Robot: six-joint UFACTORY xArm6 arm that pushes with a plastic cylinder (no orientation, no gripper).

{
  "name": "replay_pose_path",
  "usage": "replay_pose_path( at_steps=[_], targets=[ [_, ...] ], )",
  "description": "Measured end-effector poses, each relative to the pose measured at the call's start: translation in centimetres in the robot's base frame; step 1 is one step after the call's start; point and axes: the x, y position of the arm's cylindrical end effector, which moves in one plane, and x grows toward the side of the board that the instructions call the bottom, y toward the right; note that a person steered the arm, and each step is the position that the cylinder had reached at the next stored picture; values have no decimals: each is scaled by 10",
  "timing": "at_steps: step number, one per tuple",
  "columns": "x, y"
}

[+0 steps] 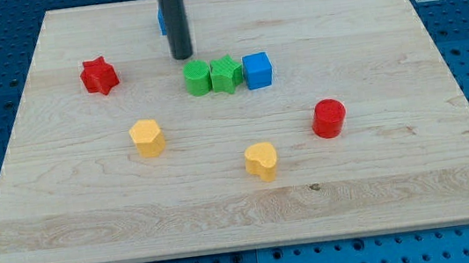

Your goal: Place the triangle diagonal to blue cube

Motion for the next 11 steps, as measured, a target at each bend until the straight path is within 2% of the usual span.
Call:
replay_pose_path(
  at_steps=[1, 2, 3, 5, 6, 7, 9, 11],
  targets=[
    [-23, -32],
    [-63, -50],
    [-96, -56],
    [-99, -48],
    [-77, -34],
    [-73, -19],
    [-73, 11],
    [-85, 14]
  ],
)
